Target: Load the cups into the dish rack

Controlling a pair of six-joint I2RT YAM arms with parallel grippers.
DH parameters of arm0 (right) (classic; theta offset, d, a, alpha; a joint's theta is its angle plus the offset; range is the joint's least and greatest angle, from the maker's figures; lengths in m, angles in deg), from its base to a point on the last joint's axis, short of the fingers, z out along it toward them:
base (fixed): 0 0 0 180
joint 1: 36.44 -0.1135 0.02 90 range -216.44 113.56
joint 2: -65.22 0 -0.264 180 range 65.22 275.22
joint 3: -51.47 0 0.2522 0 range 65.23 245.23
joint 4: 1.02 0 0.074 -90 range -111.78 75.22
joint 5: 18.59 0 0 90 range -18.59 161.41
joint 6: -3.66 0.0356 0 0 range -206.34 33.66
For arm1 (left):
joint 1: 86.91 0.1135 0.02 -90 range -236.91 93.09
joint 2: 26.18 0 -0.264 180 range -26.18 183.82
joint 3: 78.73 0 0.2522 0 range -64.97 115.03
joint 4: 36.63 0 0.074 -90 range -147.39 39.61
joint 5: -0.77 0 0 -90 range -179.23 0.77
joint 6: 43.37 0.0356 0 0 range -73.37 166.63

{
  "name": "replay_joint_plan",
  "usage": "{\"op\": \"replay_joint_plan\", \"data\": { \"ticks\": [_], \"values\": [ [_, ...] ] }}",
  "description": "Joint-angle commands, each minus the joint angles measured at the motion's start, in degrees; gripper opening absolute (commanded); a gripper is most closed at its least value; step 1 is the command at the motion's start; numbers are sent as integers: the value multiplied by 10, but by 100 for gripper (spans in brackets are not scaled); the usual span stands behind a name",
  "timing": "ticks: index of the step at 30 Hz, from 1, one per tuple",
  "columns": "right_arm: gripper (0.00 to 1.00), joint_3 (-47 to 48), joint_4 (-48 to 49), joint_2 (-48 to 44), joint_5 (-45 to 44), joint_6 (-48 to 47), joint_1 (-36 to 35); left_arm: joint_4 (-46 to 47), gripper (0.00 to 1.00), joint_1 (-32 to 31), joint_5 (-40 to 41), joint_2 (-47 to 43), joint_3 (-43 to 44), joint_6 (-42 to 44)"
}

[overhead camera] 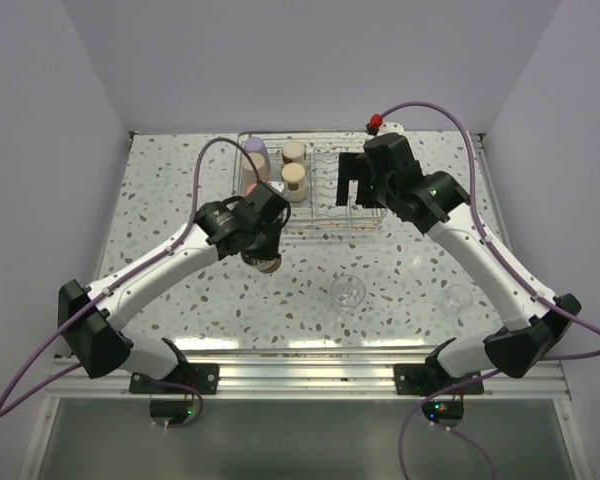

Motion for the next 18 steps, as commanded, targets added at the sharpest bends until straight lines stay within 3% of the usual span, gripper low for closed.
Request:
{"op": "replay_joint_plan", "data": {
  "ticks": [1,5,9,11,18],
  "values": [
    [98,53,-4,-21,-8,-11,2,-38,0,-2,18,3,111,28],
    [98,103,-11,-17,17,-4,4,-25,0,3,6,15,206,51],
    [98,150,27,-19,69,12,11,36,0,76,-65,27,268,76],
    [98,149,59,-38,103,33,24,89,0,134,-136,25,272,70],
    [98,175,160,-20,263,111,86,284,0,226,-316,9,243,9]
  ]
}}
